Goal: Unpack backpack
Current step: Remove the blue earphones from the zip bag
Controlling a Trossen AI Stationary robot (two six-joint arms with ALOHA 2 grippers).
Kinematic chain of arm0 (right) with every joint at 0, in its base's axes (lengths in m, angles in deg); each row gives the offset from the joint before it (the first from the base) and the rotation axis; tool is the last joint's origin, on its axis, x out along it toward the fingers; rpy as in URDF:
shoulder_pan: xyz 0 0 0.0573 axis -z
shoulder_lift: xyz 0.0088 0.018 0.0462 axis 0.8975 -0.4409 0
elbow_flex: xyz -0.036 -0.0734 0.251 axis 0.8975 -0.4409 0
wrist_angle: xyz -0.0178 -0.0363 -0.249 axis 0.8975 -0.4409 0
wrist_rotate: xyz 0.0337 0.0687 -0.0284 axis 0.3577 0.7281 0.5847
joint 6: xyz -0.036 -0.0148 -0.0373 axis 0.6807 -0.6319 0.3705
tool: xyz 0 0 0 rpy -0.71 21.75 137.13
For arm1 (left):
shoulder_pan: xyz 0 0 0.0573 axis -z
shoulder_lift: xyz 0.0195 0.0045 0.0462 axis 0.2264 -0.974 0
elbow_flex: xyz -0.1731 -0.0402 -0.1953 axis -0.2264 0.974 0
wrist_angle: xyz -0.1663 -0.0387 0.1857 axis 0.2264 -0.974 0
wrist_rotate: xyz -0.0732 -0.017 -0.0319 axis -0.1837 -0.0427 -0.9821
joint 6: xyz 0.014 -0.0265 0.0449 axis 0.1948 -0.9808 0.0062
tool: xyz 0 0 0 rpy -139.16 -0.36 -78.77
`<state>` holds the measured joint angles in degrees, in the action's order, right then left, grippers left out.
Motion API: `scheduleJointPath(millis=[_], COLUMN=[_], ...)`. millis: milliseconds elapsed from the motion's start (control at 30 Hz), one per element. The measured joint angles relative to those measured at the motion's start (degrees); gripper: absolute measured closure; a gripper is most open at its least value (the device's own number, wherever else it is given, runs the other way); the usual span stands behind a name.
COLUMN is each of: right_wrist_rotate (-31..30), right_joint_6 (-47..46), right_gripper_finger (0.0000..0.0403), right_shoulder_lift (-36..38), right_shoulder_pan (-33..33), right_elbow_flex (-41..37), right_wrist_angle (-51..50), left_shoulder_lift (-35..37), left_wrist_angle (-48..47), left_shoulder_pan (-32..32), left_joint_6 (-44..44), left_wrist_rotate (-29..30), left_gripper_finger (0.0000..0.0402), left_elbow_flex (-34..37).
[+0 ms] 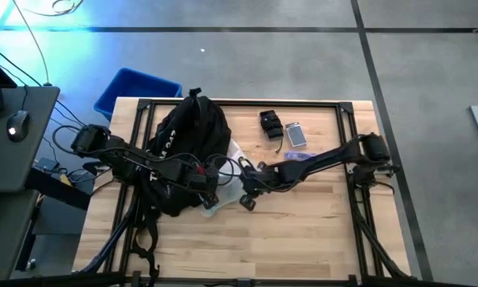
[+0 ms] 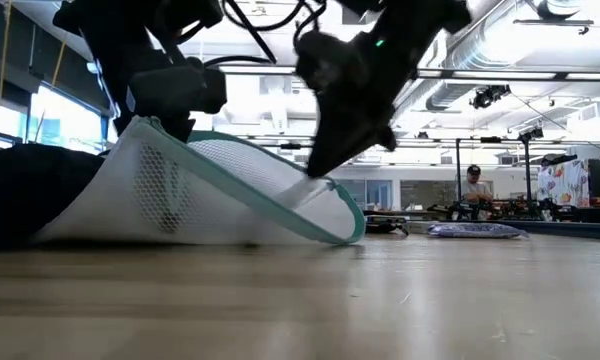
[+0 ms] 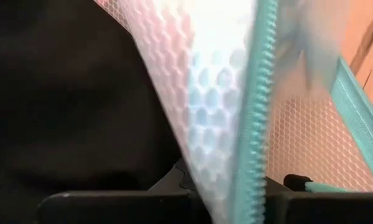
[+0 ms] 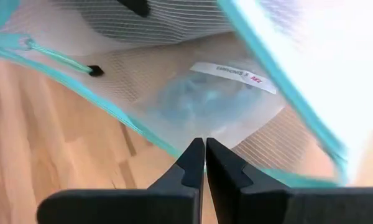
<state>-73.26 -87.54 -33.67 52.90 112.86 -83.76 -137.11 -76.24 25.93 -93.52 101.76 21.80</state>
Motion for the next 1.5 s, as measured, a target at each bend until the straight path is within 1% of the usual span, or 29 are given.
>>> scheduleJointPath(millis=[167, 300, 400, 533, 633, 700, 733, 867, 933, 1000, 1100, 1167, 1267, 1333, 1400, 1500], right_wrist_rotate=[-2.8, -3.7, -3.0, -2.5, -3.0, -4.2, -4.5, -3.6, -1.4, 0.8, 1.5, 1.6, 2.3, 3.6, 5.8, 6.1], right_joint_6=[-4.7, -9.0, -13.0, -20.8, -23.6, -22.3, -20.2, -7.7, -1.9, 4.1, 11.0, 13.9, 16.0, 16.6, 16.5, 13.5], right_gripper_finger=[0.0403, 0.0403, 0.0403, 0.0403, 0.0403, 0.0403, 0.0403, 0.0392, 0.0370, 0.0337, 0.0271, 0.0221, 0.0149, 0.0108, 0.0081, 0.0068], right_shoulder_lift=[4.3, 7.2, 9.7, 11.3, 11.7, 11.7, 11.6, 11.6, 11.6, 11.6, 11.1, 10.1, 7.3, 5.2, 3.1, 0.3], right_shoulder_pan=[-2.0, -4.6, -7.1, -10.4, -11.5, -11.7, -11.6, -9.9, -8.6, -7.0, -4.5, -3.0, -1.6, -1.4, -1.6, -2.2], right_elbow_flex=[0.0, -0.2, -3.3, -9.2, -12.2, -12.9, -13.1, -13.2, -13.2, -13.1, -13.1, -13.1, -13.1, -13.1, -13.1, -13.1], right_wrist_angle=[-11.1, -20.0, -20.1, -19.2, -15.9, -13.6, -11.7, -4.5, -0.6, 1.2, 1.9, 2.5, 3.7, 4.9, 6.2, 6.5], left_shoulder_lift=[0.0, 0.0, 0.0, 0.0, 0.0, 0.0, 0.0, 0.0, 0.0, 0.0, 0.0, 0.0, 0.0, 0.0, 0.0, 0.0], left_wrist_angle=[0.3, 0.6, 0.6, 0.6, 1.0, 2.3, 2.7, 4.2, 4.5, 4.8, 4.8, 4.8, 4.8, 4.8, 4.8, 4.8], left_shoulder_pan=[0.0, 0.0, 0.0, 0.0, 0.0, 0.0, 0.0, 0.0, 0.0, 0.0, 0.0, 0.0, 0.0, 0.0, 0.0, 0.0], left_joint_6=[0.0, 0.0, 0.0, 0.0, 0.0, 0.3, 0.4, 0.4, 0.4, 0.4, 0.3, 0.0, -1.1, -1.5, -1.6, -1.6], left_wrist_rotate=[0.4, 0.5, 0.6, 0.7, 0.7, 0.7, 0.6, 0.3, 0.2, 0.0, -0.1, -0.1, -0.3, -0.5, -0.6, -0.6], left_gripper_finger=[0.0402, 0.0402, 0.0402, 0.0402, 0.0402, 0.0402, 0.0402, 0.0402, 0.0402, 0.0402, 0.0402, 0.0402, 0.0402, 0.0402, 0.0402, 0.0402], left_elbow_flex=[0.0, 0.0, 0.0, 0.0, 0.0, 0.0, 0.0, 0.0, 0.0, 0.0, 0.0, 0.0, 0.0, 0.0, 0.0, 0.0])
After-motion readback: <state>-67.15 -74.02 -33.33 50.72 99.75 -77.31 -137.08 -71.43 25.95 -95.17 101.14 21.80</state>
